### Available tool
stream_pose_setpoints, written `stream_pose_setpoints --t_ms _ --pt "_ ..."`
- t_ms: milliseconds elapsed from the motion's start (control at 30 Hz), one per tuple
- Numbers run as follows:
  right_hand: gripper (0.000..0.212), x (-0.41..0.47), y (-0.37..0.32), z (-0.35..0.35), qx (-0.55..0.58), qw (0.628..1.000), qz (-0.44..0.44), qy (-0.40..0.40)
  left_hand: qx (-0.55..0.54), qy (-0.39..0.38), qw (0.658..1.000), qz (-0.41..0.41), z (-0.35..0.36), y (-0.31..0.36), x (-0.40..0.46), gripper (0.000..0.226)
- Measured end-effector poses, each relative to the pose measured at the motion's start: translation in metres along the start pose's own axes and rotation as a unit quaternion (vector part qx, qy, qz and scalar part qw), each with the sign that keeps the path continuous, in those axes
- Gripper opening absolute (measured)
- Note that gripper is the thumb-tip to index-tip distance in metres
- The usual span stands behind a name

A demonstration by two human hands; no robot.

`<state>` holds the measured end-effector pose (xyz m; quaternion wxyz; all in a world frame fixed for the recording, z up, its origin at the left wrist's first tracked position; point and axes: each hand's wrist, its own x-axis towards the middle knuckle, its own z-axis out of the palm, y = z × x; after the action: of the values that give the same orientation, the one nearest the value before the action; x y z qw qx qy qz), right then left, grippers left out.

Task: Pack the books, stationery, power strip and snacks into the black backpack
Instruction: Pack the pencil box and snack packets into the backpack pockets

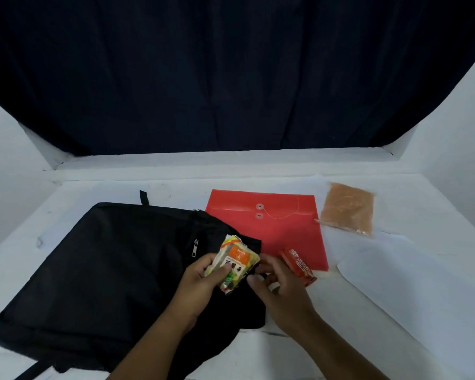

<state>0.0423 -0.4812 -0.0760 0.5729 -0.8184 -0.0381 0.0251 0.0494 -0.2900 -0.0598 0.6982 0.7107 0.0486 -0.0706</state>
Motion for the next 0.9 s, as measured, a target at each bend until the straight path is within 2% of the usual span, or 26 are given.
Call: stream_pose_setpoints --t_ms 100,267,333,400,500,567,633,733,800,900 --pt "0.05 0.003 -0.002 0.005 0.053 0.998 0.04 -0.019 -0.025 -0.018 0.999 0.007 -0.002 -0.004 -0.004 0.02" --pt "0.015 0.007 -0.005 0.003 0.071 0.997 0.037 -0.003 -0.038 -0.032 0.999 0.017 -0.005 -0.007 -0.003 0.024" --pt "0.013 0.007 -0.008 0.003 0.101 0.994 0.038 0.018 -0.029 -0.028 0.999 0.028 -0.003 -0.005 -0.003 0.03" --pt "0.015 0.01 -0.008 0.002 0.147 0.986 0.065 0.048 0.007 -0.015 0.999 0.045 -0.003 -0.002 -0.003 0.034" --pt "0.019 0.015 -0.006 -0.004 0.232 0.963 0.106 0.082 0.123 0.034 0.986 0.102 -0.007 0.001 -0.001 0.037" --pt "0.016 0.018 -0.005 -0.007 0.281 0.946 0.122 0.108 0.241 0.081 0.95 0.182 -0.012 0.007 0.0 0.041" --pt "0.014 0.019 -0.007 -0.006 0.346 0.921 0.137 0.12 0.346 0.123 0.893 0.259 -0.019 0.017 -0.002 0.042" --pt "0.02 0.017 -0.013 -0.004 0.409 0.893 0.145 0.117 0.425 0.172 0.831 0.315 -0.032 0.033 -0.009 0.045" --pt "0.018 0.013 -0.02 -0.001 0.43 0.887 0.14 0.096 0.493 0.197 0.813 0.241 -0.04 0.044 -0.017 0.059" --pt "0.016 0.007 -0.03 0.005 0.387 0.911 0.125 0.066 0.584 0.174 0.792 0.044 -0.056 0.046 -0.028 0.079"
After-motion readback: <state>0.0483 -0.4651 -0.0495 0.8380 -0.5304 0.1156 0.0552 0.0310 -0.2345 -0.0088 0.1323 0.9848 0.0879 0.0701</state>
